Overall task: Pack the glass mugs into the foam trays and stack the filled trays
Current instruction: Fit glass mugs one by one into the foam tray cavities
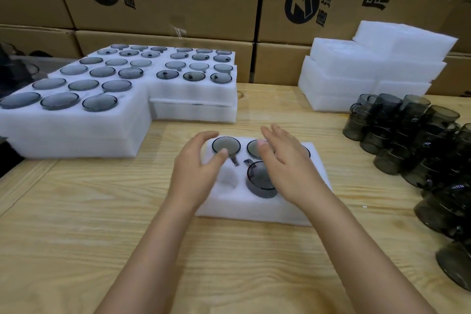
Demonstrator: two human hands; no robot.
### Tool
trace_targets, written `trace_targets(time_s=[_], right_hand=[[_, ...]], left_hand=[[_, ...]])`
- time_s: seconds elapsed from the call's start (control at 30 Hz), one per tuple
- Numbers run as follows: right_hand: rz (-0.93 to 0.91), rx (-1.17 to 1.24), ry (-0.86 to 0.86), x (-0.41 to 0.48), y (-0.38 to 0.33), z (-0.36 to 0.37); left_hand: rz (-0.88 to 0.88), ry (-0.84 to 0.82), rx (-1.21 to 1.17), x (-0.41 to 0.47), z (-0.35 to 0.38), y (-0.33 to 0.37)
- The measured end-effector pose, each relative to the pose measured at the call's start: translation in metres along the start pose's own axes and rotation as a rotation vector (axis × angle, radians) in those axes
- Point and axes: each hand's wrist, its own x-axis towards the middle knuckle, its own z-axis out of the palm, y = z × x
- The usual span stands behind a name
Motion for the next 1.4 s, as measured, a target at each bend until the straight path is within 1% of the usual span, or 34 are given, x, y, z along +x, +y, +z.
trace_targets(time_s=[0.1,0.17,0.23,0.37,0.5,0.6,0.67,0.8,0.9,0.97,1.03,1.13,1.23,1.33,1.4], right_hand=[[0.028,-0.236,-0.178,0.027,-0.008,0.019],[0.052,-0.355,-0.261,0.038,-0.006,0.03],[0.054,-0.427,-0.291,0.041,-0.001,0.037],[0.037,-0.528,-0.234,0.038,0.004,0.048],[0.038,-0.527,-0.23,0.036,0.001,0.047],[0.029,-0.48,-0.221,0.032,-0.003,0.044],[0.002,-0.429,-0.145,0.027,-0.006,0.04],[-0.144,-0.329,0.186,0.003,-0.005,0.025],[-0.162,-0.36,0.365,-0.028,0.018,0.007],[-0.065,-0.4,0.463,-0.05,0.044,-0.009],[0.095,-0.447,0.484,-0.06,0.074,-0.027],[0.346,-0.419,0.384,-0.048,0.107,-0.054],[0.483,-0.453,0.36,-0.023,0.123,-0.07],[0.69,-0.523,0.301,0.0,0.137,-0.083],[0.764,-0.591,0.265,0.01,0.145,-0.09]], left_hand=[[-0.2,-0.074,-0.391,0.002,-0.006,-0.016],[-0.246,-0.091,-0.515,0.001,-0.003,-0.025],[-0.248,-0.092,-0.538,0.003,-0.002,-0.029],[-0.27,-0.04,-0.582,0.006,0.0,-0.033],[-0.293,-0.034,-0.603,0.004,0.001,-0.033],[-0.312,-0.018,-0.625,0.004,-0.001,-0.035],[-0.329,-0.028,-0.645,0.005,-0.003,-0.037],[-0.374,-0.064,-0.734,0.012,-0.005,-0.038],[-0.385,-0.069,-0.744,0.014,-0.005,-0.037],[-0.385,-0.08,-0.746,0.013,-0.004,-0.037],[-0.372,-0.087,-0.752,0.013,-0.004,-0.038],[-0.37,-0.093,-0.757,0.015,-0.005,-0.038],[-0.379,-0.097,-0.763,0.015,-0.004,-0.038],[-0.387,-0.106,-0.763,0.015,-0.004,-0.037],[-0.393,-0.106,-0.76,0.015,-0.004,-0.037]])
